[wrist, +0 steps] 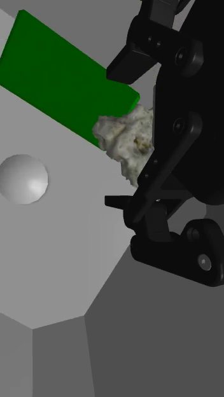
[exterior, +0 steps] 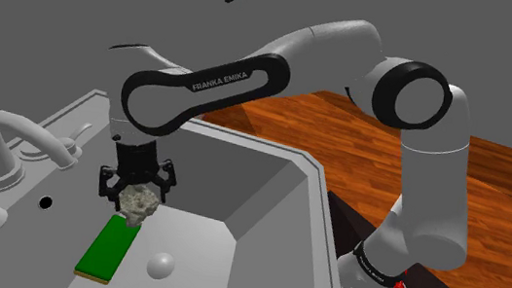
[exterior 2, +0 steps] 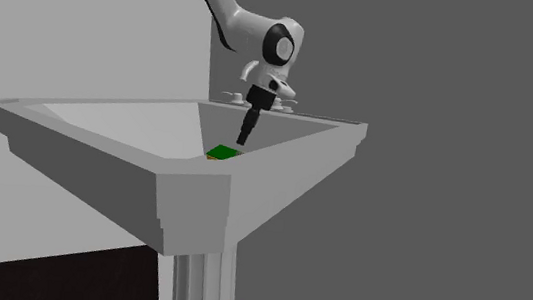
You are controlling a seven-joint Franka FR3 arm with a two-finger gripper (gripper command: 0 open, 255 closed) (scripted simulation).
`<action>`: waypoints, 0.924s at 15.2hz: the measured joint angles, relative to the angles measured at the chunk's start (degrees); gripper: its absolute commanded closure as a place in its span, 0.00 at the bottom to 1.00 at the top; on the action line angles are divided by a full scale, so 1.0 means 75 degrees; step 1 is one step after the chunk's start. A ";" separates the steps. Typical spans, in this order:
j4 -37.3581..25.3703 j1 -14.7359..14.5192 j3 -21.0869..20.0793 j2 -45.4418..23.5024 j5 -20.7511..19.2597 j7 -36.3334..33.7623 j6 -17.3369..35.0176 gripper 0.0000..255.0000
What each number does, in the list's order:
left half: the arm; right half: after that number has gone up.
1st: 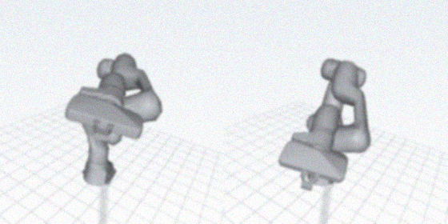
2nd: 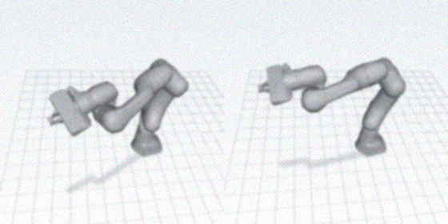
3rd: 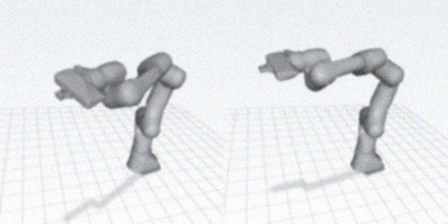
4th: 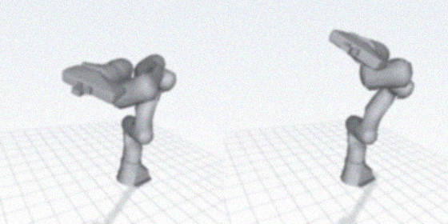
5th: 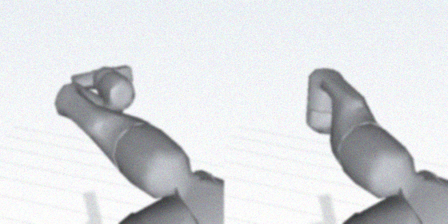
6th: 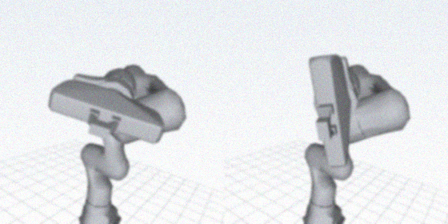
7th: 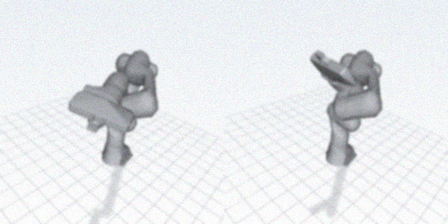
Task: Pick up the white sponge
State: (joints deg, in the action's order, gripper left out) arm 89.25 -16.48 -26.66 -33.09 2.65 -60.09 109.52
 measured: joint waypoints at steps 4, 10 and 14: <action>-0.0205 -0.0142 0.0081 -0.0421 -0.0097 -0.0103 0.0194 0.00; -0.0116 -0.0188 0.0137 -0.0661 -0.0163 -0.0075 0.0512 1.00; -0.0124 -0.0197 0.0139 -0.0684 -0.0167 -0.0076 0.0506 1.00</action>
State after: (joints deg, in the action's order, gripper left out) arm 88.31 -17.96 -25.62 -38.22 1.40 -60.66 113.31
